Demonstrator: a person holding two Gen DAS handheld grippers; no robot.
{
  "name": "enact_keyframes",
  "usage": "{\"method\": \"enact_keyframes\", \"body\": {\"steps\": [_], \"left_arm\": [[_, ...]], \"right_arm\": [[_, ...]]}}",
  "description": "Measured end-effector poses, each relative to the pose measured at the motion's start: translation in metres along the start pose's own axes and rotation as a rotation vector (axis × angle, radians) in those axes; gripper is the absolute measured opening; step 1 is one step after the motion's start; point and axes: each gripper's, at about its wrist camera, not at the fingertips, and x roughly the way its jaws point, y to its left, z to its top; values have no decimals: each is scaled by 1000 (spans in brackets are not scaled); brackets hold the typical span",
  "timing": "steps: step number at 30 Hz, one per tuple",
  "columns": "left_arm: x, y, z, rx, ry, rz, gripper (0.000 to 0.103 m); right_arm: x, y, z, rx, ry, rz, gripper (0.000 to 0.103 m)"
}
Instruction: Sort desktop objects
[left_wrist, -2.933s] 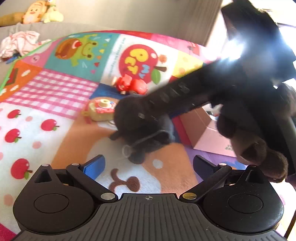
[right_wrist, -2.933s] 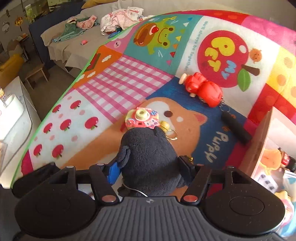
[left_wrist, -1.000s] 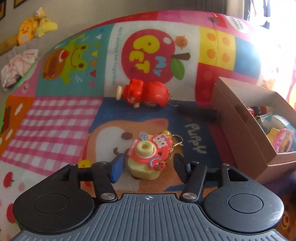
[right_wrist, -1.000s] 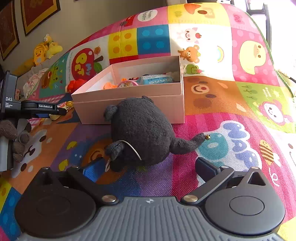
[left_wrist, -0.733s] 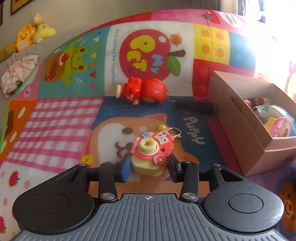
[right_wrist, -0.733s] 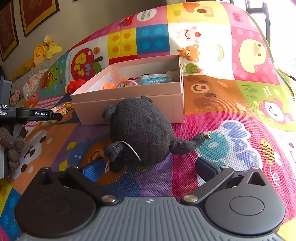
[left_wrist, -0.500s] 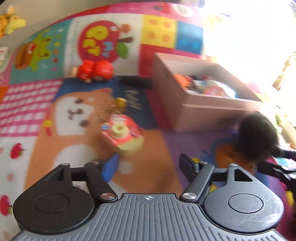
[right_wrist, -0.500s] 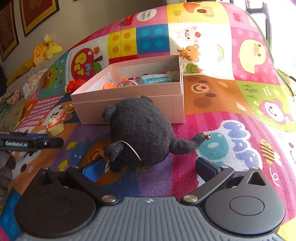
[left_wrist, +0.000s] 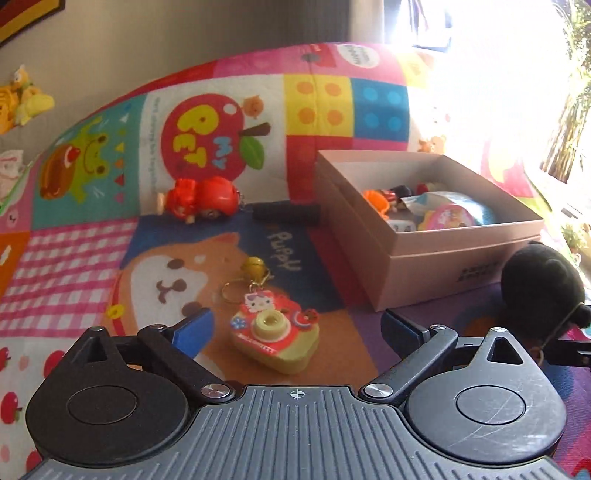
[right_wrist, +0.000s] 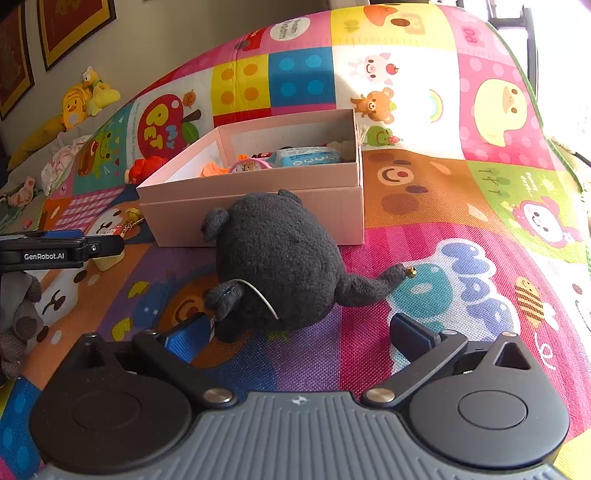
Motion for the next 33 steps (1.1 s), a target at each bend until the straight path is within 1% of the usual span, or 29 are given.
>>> {"method": "enact_keyframes", "body": {"steps": [2, 5, 7, 8, 9, 10, 11, 12, 14, 15, 16, 19, 21, 22, 23, 24, 26, 31, 33], "left_arm": [[12, 7, 1, -18, 22, -30, 100], [22, 12, -1, -79, 43, -124, 100], [21, 9, -4, -77, 38, -157, 100], [18, 6, -5, -77, 42, -187, 100], [14, 3, -7, -79, 52, -241, 100], [10, -2, -10, -69, 56, -291, 100], [4, -8, -13, -46, 53, -325, 101], [-1, -16, -16, -16, 42, -310, 101], [-6, -28, -19, 24, 29, -216, 101], [-5, -32, -19, 17, 37, -169, 101], [-4, -33, -18, -7, 42, -143, 101], [3, -32, -10, -94, 46, -118, 101], [10, -33, -4, -106, 46, -85, 95], [14, -36, -2, -100, 52, -55, 87], [18, -37, -1, -92, 56, -26, 80], [21, -39, 0, -77, 51, 2, 76], [21, -40, -1, -37, 41, 53, 62], [4, -30, -13, -36, 44, 62, 61], [-12, -28, -23, -49, 54, 45, 61]], "right_arm": [[0, 0, 0, 0, 0, 0, 103], [0, 0, 0, 0, 0, 0, 103], [0, 0, 0, 0, 0, 0, 103], [0, 0, 0, 0, 0, 0, 103], [0, 0, 0, -1, 1, -1, 103], [0, 0, 0, -1, 1, -1, 103], [1, 0, 0, -3, 2, -3, 103], [1, 0, 0, -4, 2, -4, 103], [1, 1, 0, -7, 3, -7, 103], [1, 1, 0, -8, 3, -8, 103], [1, 1, 0, -9, 3, -8, 103], [1, 1, 0, -8, 3, -7, 103], [1, 1, 0, -8, 3, -7, 103], [1, 1, 0, -8, 3, -7, 103], [1, 1, 0, -7, 3, -6, 103], [1, 1, 0, -6, 3, -6, 103], [1, 1, 0, -4, 2, -4, 103], [1, 0, 0, -2, 2, -2, 103], [1, 0, 0, -3, 2, -3, 103]]}}
